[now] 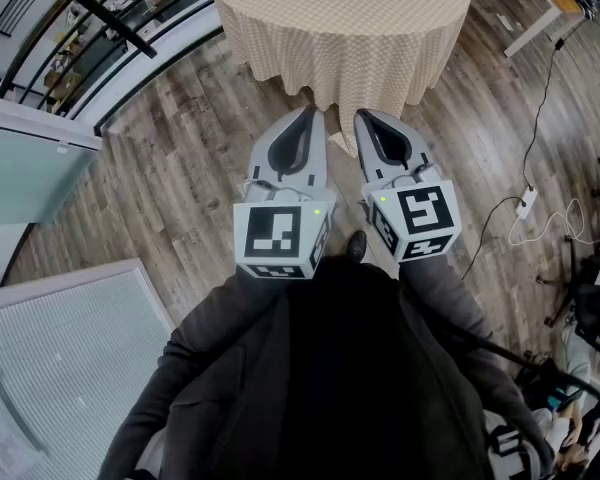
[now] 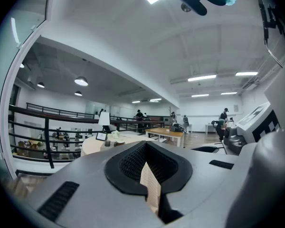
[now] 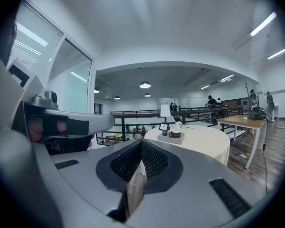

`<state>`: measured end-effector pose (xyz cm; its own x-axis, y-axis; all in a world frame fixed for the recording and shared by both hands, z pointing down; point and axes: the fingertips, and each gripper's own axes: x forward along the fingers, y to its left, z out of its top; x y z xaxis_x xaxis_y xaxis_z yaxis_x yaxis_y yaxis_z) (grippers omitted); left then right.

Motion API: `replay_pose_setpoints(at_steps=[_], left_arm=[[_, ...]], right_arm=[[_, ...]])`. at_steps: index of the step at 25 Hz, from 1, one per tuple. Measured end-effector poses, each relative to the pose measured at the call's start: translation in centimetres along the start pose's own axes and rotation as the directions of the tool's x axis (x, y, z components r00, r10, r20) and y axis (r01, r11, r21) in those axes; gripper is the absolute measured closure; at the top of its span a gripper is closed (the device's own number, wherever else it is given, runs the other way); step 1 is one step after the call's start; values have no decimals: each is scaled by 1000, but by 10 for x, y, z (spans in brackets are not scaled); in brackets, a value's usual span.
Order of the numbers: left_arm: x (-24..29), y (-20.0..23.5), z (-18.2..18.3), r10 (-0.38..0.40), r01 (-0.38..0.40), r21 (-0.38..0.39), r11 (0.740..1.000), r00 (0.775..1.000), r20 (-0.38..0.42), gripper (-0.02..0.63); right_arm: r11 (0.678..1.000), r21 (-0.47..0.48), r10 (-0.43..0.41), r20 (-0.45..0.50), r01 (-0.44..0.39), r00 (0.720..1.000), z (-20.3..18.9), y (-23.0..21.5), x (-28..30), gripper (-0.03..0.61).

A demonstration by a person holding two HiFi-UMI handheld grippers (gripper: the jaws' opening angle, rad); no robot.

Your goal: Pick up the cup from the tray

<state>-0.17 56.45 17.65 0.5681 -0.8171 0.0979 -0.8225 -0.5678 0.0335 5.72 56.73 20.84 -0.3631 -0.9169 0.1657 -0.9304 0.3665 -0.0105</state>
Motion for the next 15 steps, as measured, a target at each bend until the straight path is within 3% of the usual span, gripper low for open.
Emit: replay_pose_setpoints(at_steps=[15], left_arm=[[11, -13, -5, -6, 6, 6, 1000, 1000, -5, 607]], right_arm=[[999, 48, 16, 9, -16, 1000, -7, -13, -4, 571]])
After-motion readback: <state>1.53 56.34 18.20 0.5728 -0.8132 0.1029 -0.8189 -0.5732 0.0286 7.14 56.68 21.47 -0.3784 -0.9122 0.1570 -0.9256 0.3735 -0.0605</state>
